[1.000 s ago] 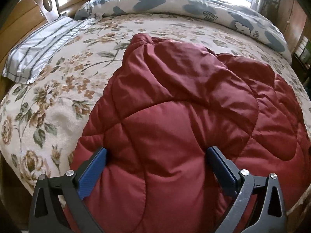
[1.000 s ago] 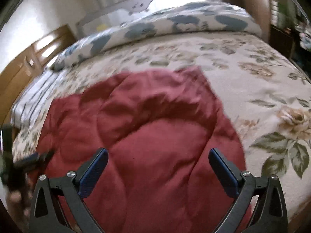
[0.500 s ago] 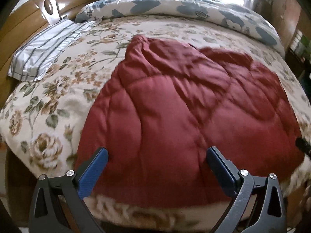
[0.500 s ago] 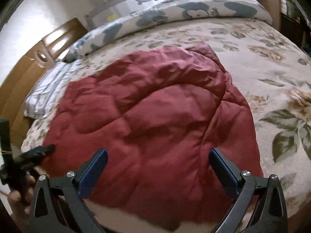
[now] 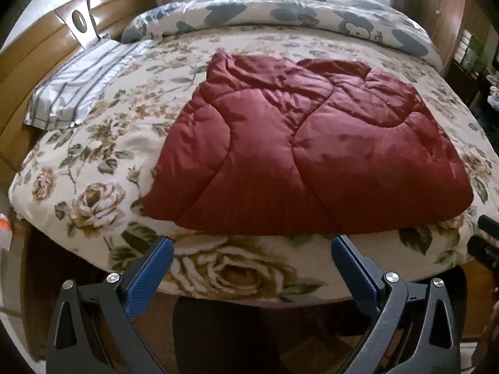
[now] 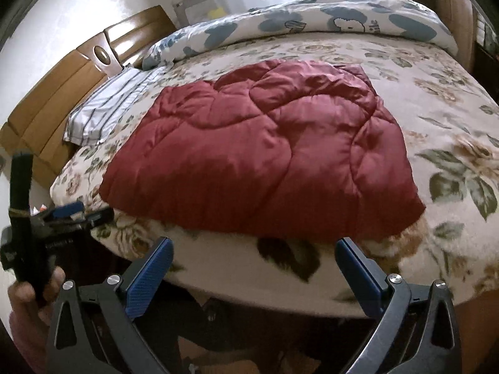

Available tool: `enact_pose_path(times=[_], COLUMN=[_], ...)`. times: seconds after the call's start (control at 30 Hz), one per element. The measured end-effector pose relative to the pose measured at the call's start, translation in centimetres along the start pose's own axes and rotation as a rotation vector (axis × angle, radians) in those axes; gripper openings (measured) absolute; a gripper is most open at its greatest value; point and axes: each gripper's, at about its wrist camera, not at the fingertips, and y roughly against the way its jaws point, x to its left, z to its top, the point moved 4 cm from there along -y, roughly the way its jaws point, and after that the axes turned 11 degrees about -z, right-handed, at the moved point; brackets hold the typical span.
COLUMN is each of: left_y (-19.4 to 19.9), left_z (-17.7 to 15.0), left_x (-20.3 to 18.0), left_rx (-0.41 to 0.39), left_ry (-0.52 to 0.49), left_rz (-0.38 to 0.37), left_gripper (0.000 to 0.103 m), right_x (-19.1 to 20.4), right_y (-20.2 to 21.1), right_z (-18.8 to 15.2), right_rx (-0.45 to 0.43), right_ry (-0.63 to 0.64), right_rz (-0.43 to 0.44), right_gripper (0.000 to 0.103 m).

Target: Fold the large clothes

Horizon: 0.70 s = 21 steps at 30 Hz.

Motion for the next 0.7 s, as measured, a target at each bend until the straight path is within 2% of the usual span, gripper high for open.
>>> enact_pose_path(times=[0.3, 0.7], left_y=[3.1, 2.4], left_z=[-0.2, 2.1], left_x=[-1.1, -1.1], left_rx=[-0.039, -0.039], left_ry=[-0.035, -0.042], left_rz=[-0.023, -0.005], left_gripper=[0.102, 0.102], right_x=[1.5, 1.0], right_y=[3.0, 2.1], right_z=[0.7, 3.5], right_rx=[-0.052, -0.067], right_ry=[0.048, 0.039], right_rz=[-0.001, -0.016], right_gripper=[0.103, 0.103])
